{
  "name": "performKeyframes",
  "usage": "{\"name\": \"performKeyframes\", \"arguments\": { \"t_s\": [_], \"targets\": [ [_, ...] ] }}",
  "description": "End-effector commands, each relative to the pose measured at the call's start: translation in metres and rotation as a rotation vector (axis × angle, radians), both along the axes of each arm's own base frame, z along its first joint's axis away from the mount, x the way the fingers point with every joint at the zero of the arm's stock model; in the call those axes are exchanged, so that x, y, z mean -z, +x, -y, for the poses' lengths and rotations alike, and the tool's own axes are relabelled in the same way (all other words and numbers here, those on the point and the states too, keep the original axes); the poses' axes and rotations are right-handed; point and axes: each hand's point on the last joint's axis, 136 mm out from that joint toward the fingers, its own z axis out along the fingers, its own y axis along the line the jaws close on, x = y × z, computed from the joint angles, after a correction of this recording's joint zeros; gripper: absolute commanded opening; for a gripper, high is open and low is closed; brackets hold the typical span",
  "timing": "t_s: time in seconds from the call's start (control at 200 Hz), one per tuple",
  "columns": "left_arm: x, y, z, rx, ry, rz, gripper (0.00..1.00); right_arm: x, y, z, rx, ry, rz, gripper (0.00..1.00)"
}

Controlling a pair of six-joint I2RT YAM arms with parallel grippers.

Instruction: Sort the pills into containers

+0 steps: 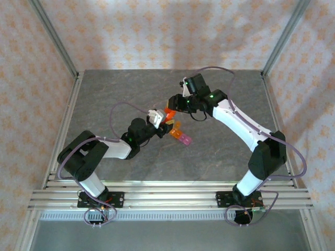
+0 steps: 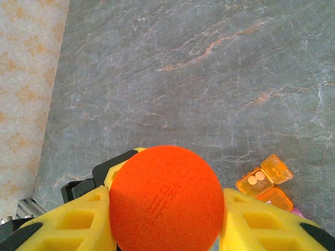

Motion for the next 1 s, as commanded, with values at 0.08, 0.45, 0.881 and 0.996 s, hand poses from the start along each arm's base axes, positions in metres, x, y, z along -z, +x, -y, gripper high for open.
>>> {"name": "performKeyframes", "arguments": {
  "t_s": [0.08, 0.45, 0.881, 0.996],
  "targets": [
    [-0.081, -0.004, 0.010, 0.025, -0.140, 0.233, 0.00, -0.004, -0.010, -0.008, -0.027, -0.012, -0.025, 0.49],
    [-0.075, 0.000, 0.003, 0.060, -0.180, 0.178, 0.00, -0.089, 0.013, 0.017, -0.067, 0.086, 0.118, 0.78],
    [-0.081, -0.013, 0.021, 0.295, -0.250, 0.097, 0.00, -0.079, -0.031, 0.019, -0.578, -0.045, 0.176, 0.79],
    [-0.082, -0.013, 0.025, 0.316, -0.260, 0.087, 0.00, -0.070, -0.034, 0.020, -0.604, -0.069, 0.140, 0.77]
  ]
}}
